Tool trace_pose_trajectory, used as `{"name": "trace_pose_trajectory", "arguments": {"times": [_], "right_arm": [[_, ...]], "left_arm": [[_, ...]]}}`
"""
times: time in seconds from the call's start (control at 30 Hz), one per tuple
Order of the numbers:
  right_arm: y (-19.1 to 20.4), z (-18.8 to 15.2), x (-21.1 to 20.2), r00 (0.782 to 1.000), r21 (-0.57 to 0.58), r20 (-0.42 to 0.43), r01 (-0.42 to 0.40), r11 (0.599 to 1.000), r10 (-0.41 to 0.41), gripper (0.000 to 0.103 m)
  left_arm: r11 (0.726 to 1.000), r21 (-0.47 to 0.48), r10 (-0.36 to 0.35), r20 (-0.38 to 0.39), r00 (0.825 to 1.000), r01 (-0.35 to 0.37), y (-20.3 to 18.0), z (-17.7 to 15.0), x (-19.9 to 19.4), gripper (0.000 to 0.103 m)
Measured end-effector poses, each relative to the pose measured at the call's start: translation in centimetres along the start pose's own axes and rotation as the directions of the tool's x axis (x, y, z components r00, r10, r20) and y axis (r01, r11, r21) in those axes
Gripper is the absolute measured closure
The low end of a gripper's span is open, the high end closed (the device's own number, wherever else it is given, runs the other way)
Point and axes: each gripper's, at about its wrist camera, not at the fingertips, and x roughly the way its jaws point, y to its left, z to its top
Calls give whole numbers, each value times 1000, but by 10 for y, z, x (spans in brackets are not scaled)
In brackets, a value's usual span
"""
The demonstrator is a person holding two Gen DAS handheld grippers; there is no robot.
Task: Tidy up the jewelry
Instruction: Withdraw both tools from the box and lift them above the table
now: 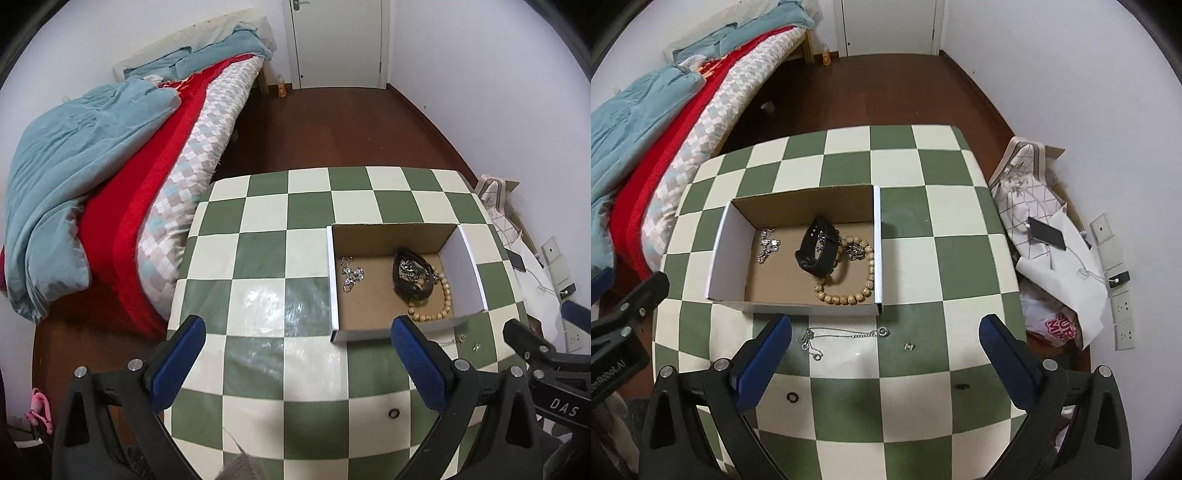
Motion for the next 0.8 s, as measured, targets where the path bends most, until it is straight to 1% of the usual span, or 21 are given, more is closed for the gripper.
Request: {"name": "trace_pose_trajectory", "arguments": {"times": [0.3, 0.53, 0.8], "right_arm": [[1, -22, -49, 996, -20, 89, 9, 1000, -7, 0], [3, -43, -93, 986, -27, 165, 8, 1000, -4, 0], [7, -59, -135, 972, -34, 233, -10, 999, 17, 0]], "left_arm": [[1000, -1, 1, 78, 997, -1, 5, -19, -51, 1], [1000, 0, -9, 136, 991, 9, 7, -32, -89, 1], [1000, -19, -12, 183, 983, 16, 7, -41, -114, 1]]}}
